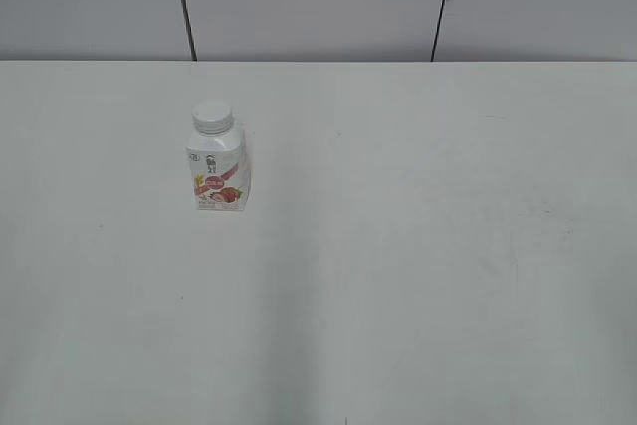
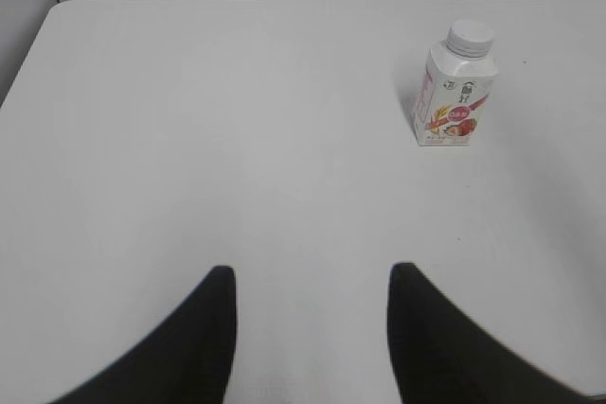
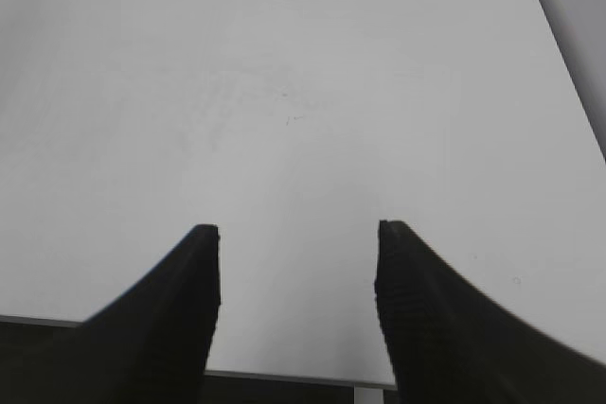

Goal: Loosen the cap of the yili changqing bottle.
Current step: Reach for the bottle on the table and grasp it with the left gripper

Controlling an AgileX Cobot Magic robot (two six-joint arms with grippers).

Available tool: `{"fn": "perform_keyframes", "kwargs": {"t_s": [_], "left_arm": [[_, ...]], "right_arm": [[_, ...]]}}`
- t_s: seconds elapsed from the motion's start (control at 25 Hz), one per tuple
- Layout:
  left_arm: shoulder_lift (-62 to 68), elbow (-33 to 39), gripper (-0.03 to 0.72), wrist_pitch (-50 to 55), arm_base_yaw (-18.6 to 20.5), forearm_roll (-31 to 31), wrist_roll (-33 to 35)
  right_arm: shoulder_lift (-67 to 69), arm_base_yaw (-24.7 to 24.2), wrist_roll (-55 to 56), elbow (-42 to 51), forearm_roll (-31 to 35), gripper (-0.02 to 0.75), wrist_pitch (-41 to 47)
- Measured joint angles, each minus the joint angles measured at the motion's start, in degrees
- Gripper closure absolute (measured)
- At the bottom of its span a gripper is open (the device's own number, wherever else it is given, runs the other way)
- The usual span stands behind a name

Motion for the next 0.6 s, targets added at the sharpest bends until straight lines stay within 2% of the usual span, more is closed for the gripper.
{"fn": "perform_keyframes", "kwargs": {"t_s": [0.6], "left_arm": [[0.0,0.0,0.354,0.0,0.0,0.0,0.0]], "right_arm": [[0.0,0.0,0.0,0.0,0.0,0.31,0.0]]}}
